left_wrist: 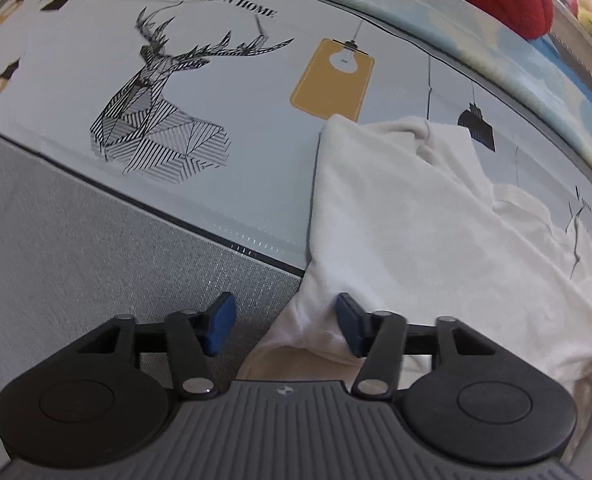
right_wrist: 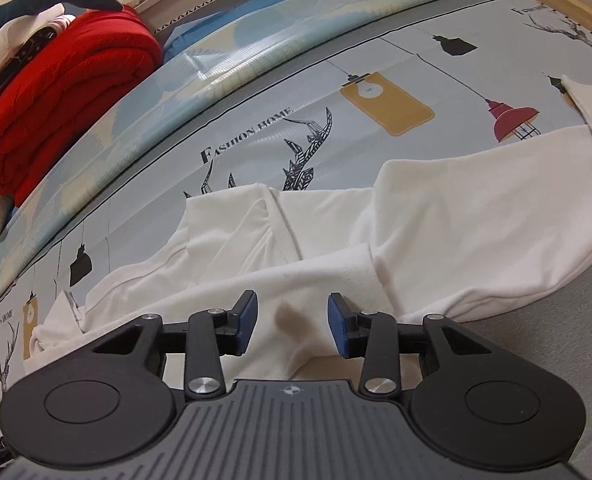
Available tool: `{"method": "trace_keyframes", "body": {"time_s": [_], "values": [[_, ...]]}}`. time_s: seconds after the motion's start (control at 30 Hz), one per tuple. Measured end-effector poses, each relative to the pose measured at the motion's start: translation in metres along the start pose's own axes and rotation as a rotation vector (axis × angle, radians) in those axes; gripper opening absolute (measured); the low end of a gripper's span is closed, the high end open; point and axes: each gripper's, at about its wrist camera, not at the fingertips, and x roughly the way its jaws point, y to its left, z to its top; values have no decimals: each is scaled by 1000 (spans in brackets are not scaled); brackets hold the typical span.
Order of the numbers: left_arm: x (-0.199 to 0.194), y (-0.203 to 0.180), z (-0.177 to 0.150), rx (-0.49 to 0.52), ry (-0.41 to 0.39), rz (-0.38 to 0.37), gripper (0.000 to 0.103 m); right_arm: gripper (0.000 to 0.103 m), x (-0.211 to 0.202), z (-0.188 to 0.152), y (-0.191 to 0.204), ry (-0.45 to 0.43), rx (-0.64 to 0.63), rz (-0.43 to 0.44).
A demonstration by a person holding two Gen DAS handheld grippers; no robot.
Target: Fold small clothes
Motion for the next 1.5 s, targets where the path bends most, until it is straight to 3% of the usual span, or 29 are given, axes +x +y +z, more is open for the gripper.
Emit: {"method": "trace_keyframes", "body": {"time_s": [0.03, 0.1, 0.13, 0.27, 0.37, 0.47, 0.57, 0.63, 0.7, 0.77, 0.83, 0.9, 1.0, 1.1, 1.2, 1.3, 1.5], "values": [[1, -1, 0, 14, -1, -2, 45, 41, 0, 0, 1, 0, -2, 0], [2, -3, -1, 38, -1, -23, 15, 41, 1, -1, 2, -1, -6, -2], [4, -4, -1, 54, 0, -27, 8, 41, 1, -1, 2, -1, -6, -2], [0, -3, 0, 94, -37, -11, 4, 41, 2, -1, 3, 1, -11, -2], [-5, -6, 0, 121, -73, 50, 0, 41, 4, -1, 4, 7, -15, 0], [-2, -8, 1, 142, -69, 139, 0, 41, 6, -1, 5, 13, -20, -1], [-18, -7, 6, 99, -132, 66, 2, 41, 9, -3, 7, 27, -25, 0], [-27, -16, 5, 136, -171, 3, 6, 41, 11, -4, 7, 36, -22, 3], [-25, -25, 1, 181, -154, -42, 6, 41, 12, -4, 7, 38, -21, 6], [-12, -27, -3, 184, -84, -72, 7, 41, 12, -4, 7, 41, -24, 5], [3, -25, -6, 166, -10, -47, 7, 41, 15, -5, 6, 52, -19, 6], [10, -20, -7, 140, 11, -36, 7, 41, 19, -6, 3, 75, 2, 9], [3, -18, -4, 117, -19, -42, 9, 41, 25, -8, -3, 105, 31, 10], [-2, -18, -1, 109, -68, -49, 22, 42, 29, -9, -8, 122, 54, 6], [9, -17, -2, 102, -25, -27, 22, 42, 31, -10, -9, 126, 56, -4], [6, -22, -3, 108, -31, -19, 24, 42, 31, -11, -10, 135, 71, -12], [-9, -37, -8, 131, -62, -84, 29, 42, 22, -12, -6, 134, 87, -8]]}}
